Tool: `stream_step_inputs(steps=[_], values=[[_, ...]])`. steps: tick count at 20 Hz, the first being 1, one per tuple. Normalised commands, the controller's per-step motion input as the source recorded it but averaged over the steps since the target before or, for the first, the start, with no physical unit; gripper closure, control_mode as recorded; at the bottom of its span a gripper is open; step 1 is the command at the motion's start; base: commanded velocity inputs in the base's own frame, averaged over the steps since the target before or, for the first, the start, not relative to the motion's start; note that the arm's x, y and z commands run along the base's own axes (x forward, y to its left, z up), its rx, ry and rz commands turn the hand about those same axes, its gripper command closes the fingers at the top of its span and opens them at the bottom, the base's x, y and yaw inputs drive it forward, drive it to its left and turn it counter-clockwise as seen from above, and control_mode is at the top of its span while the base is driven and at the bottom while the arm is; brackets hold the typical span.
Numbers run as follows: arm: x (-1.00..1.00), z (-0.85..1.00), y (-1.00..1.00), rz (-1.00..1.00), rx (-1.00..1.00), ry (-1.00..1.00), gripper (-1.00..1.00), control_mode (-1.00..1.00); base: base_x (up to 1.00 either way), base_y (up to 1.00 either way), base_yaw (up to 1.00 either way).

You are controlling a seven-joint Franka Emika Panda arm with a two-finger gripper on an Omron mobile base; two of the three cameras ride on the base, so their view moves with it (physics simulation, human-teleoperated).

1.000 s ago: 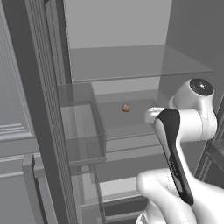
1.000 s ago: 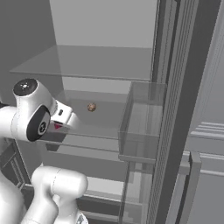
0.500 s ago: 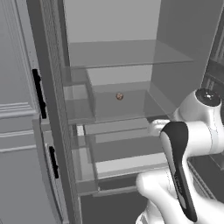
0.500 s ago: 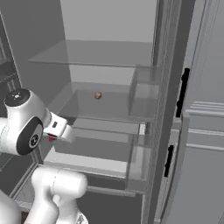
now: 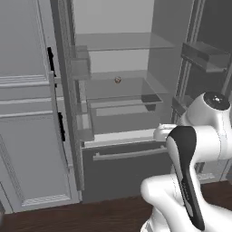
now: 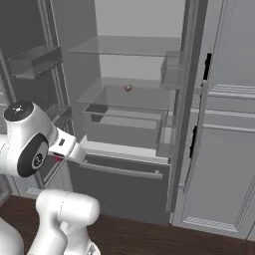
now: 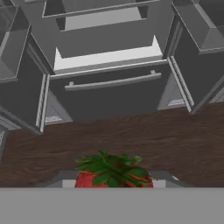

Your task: Take the strawberry from the fridge and place it on top of the pancake, located on the dining counter.

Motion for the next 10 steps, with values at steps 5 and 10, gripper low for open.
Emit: stream_step_inputs(steps=[5,10], values=[[0.0,0.0,0.0,0.0,0.0,0.0,1.0,1.0,-1.0,0.0,0.27],[0.0,0.0,0.0,0.0,0.0,0.0,1.0,1.0,-0.98,0.0,0.49]])
